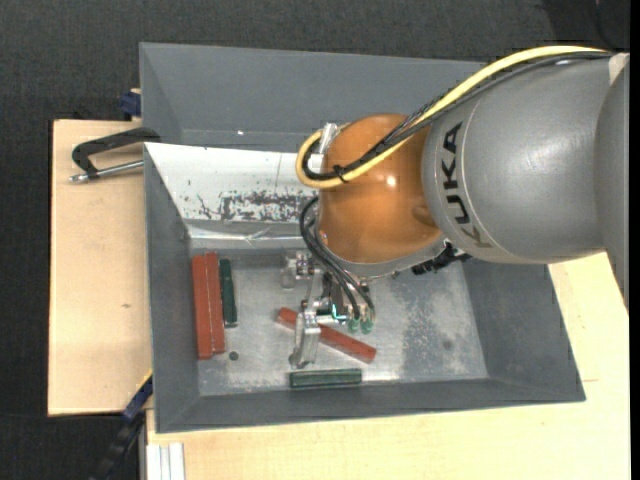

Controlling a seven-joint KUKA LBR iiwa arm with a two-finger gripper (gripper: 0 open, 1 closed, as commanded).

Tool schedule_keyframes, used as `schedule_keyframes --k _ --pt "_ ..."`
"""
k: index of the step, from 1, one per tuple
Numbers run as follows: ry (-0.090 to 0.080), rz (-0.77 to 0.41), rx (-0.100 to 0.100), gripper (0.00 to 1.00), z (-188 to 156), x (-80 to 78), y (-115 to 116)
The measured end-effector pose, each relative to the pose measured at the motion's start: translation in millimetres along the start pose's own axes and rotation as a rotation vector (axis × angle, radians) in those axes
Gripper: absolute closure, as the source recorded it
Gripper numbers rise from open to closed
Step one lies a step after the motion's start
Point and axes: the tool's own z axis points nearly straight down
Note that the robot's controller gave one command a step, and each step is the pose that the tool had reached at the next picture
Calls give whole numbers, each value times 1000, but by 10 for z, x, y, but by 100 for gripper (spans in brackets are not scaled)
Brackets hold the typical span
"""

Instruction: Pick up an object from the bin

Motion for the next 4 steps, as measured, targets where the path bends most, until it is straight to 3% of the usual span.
schedule_keyframes --k 1,2,3,4 --pt "-8 2 -2 0 -40 -20 -7" --pt "-12 -110 -2 0 270 -184 -182" --pt "-14 -276 0 0 911 -211 -551" --pt "-10 -448 0 100 1076 -393 -691"
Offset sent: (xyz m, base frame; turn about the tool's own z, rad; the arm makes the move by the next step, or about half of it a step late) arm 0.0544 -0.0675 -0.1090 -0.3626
